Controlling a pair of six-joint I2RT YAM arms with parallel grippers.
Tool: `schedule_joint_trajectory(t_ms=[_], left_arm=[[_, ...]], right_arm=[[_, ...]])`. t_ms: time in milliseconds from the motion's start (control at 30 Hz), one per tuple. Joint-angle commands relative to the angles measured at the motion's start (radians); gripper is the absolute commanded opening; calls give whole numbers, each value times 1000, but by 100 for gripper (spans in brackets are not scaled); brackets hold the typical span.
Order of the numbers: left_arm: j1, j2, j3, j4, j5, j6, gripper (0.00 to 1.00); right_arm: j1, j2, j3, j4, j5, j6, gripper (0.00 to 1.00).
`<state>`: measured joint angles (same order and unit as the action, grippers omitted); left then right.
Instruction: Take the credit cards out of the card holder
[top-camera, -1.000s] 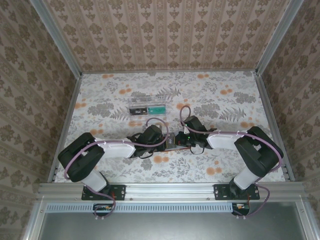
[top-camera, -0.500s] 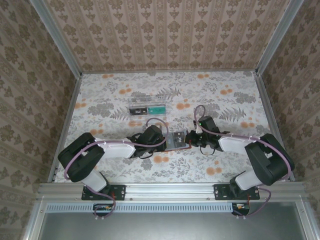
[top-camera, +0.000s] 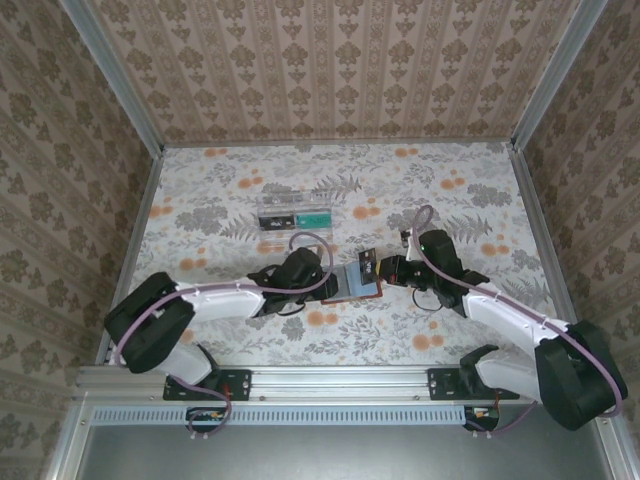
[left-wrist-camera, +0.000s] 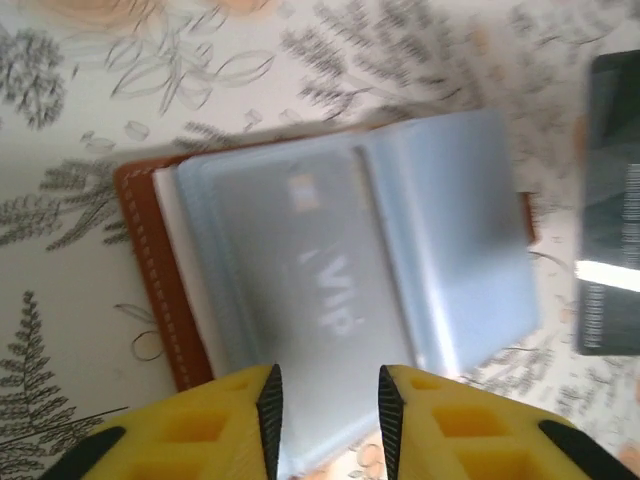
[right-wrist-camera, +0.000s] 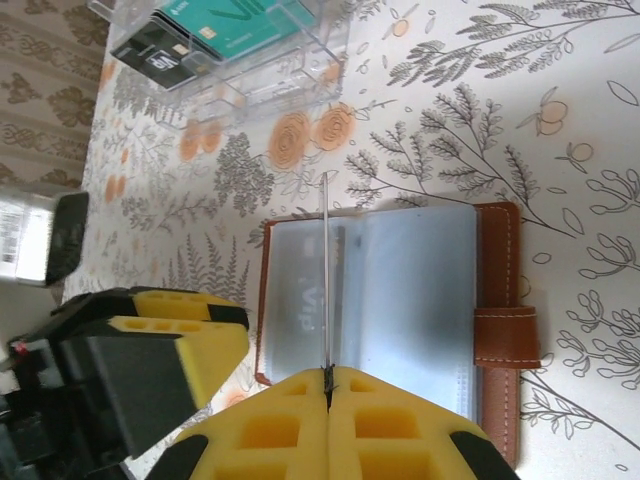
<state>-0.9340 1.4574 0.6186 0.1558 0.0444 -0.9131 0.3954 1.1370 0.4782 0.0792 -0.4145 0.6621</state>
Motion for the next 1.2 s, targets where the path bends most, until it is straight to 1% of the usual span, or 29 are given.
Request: schedule_joint_trajectory(t_ms=[0, 100, 233, 400, 500, 767, 933, 1167], left_arm=[[6, -90, -28, 55, -5, -15, 41], [12, -149, -63, 131, 12, -20, 42], [34, -196, -107, 257, 78, -32, 42], [62, -204, -145, 428, 155, -62, 40], [75, -194, -159, 500, 185, -80, 37], [91, -141, -171, 610, 228, -124, 33], [90, -107, -166, 645, 244, -145, 33], [90, -92, -167, 680, 261, -157, 26]], right_arm=[[-6, -29, -12, 17, -65, -5, 0], [-5, -43, -8, 62, -104, 18, 0], [-6, -51, 0, 133, -165, 53, 0], [-5, -40, 8, 216, -241, 92, 0], [-3, -37, 8, 242, -255, 109, 0], [-1, -13, 4, 311, -291, 148, 0], [5, -3, 5, 338, -296, 157, 0], [7, 9, 4, 353, -301, 160, 0]])
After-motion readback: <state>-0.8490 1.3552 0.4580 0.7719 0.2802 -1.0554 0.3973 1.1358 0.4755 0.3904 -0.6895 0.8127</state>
